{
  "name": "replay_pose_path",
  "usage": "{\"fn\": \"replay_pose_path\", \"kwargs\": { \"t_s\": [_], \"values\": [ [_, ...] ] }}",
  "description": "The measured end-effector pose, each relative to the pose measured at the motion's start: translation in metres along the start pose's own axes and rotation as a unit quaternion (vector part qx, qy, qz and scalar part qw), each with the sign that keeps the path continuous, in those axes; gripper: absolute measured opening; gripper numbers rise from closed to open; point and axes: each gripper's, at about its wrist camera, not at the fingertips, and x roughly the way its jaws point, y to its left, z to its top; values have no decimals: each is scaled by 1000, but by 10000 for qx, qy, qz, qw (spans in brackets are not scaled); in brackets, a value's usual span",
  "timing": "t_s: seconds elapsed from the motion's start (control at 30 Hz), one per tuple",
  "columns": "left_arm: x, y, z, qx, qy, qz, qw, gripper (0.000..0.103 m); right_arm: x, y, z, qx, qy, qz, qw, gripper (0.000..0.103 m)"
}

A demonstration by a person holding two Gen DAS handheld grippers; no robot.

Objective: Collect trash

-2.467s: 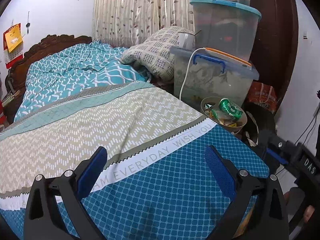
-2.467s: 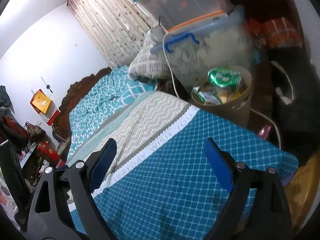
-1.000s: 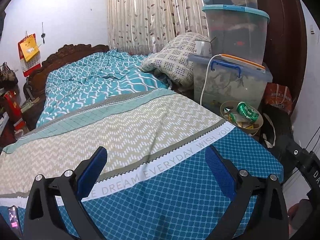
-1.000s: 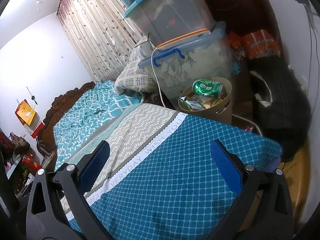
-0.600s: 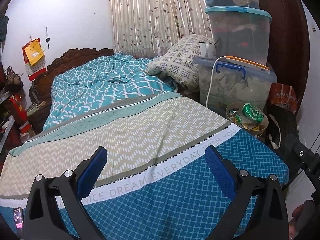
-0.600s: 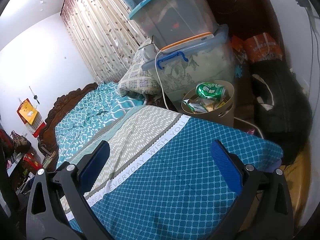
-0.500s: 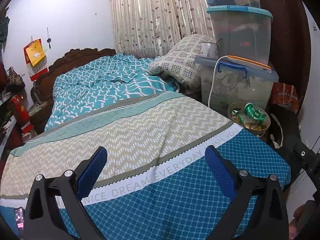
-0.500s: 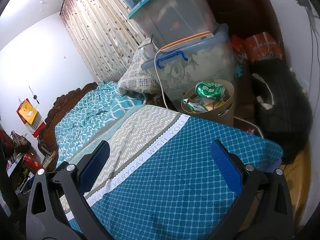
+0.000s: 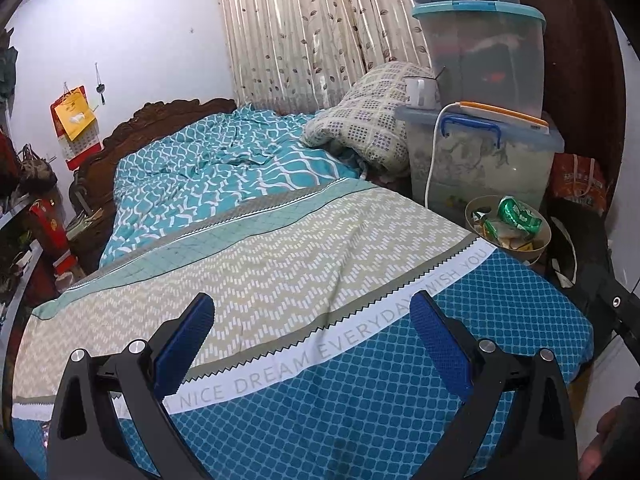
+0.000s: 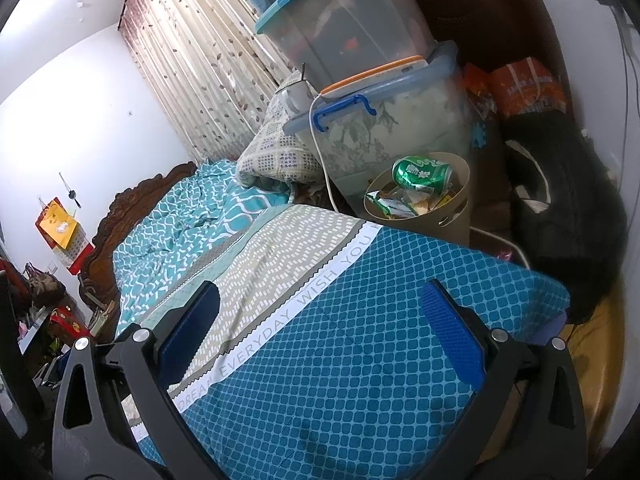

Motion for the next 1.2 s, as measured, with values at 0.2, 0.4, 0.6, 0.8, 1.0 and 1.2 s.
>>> {"fn": "replay_pose_path", "kwargs": {
  "t_s": [0.2, 0.4, 0.6, 0.8, 1.0, 1.2],
  "values": [
    [1, -1, 0, 23, 38, -16, 10000, 94, 0, 1, -1, 4, 0, 3, 10000, 100],
    [0, -4, 0, 83, 42, -82, 9999, 94, 0, 2, -1, 6, 26, 17, 10000, 100],
    [0, -3, 0, 59, 76, -97, 9999, 94, -1, 2, -1, 3, 19, 31, 10000, 100],
    [3, -1, -1, 33, 182, -143, 9997, 94, -1, 2, -1, -1, 26, 40, 10000, 100],
    [4, -4, -1, 89, 255, -159, 9995, 94, 2, 4, -1, -24, 59, 72, 10000, 100],
    [5, -1, -2, 15, 310, -404, 9987, 94, 3, 5, -1, -29, 64, 76, 9999, 100]
  ]
}}
